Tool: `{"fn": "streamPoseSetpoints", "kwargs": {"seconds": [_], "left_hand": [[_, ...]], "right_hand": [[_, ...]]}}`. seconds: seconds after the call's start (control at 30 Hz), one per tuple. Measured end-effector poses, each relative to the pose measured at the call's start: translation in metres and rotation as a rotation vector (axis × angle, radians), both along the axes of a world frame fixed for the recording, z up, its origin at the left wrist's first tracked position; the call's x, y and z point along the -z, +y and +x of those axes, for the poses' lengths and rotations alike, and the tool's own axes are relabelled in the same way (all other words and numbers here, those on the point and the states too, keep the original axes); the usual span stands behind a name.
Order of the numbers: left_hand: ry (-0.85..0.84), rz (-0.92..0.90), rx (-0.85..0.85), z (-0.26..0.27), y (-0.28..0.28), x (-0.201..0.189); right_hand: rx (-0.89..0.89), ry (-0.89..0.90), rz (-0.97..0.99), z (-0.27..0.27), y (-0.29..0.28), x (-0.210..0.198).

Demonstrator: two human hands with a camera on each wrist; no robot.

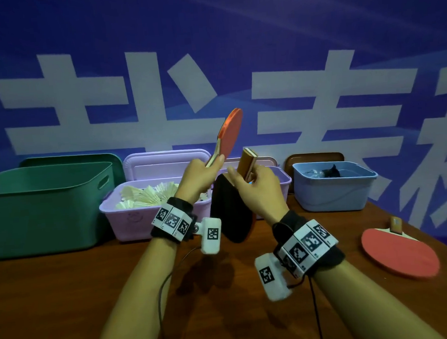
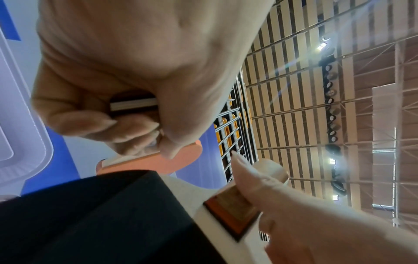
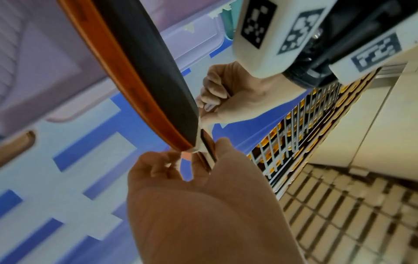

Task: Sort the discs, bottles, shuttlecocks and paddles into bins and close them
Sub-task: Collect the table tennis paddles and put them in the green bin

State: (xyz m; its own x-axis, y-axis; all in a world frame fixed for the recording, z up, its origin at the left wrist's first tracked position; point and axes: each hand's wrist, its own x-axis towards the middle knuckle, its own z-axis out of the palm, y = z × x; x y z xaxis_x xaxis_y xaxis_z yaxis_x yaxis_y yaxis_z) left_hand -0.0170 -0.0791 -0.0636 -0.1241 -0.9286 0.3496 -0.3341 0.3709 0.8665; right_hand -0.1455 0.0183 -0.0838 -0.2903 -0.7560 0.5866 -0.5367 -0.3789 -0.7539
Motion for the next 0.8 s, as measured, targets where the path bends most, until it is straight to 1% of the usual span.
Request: {"fn": "streamPoseSetpoints", "kwargs": {"seconds": [0.07,0.17,0.3,0.4,0.5,0.63,0.7,0.8], "left_hand": [[0.04,0.012,-0.036,0.004,-0.001,-0.003],[0.138,0.097,0.012,0.011,-0.004,-0.01],[0.242,0.139,0.021,0.027,-0.004,-0.016],[0.267,0.073,-0.063,0.052,-0.008,-0.018],[0.273,-0.023,-0.191,0.101,-0.012,-0.025],[0.348,-0.104,-0.341,0.179,-0.016,-0.037],[0.336,-0.091,-0.411,0.214,-0.018,-0.044],[0.247,-0.021,-0.507,0.275,-0.024,-0.054]], "right_hand": [[0.011,0.075,-0.058,0.006,0.002,-0.005],[-0.003,0.108,-0.121,0.017,0.002,-0.01],[-0.029,-0.023,-0.164,0.034,0.001,-0.014],[-0.069,-0.127,-0.185,0.051,-0.001,-0.02],[-0.12,-0.26,-0.198,0.074,-0.007,-0.028],[-0.247,-0.455,-0.088,0.118,-0.026,-0.03],[-0.306,-0.517,-0.036,0.138,-0.035,-0.029],[-0.338,-0.536,-0.03,0.169,-0.049,-0.026]]}}
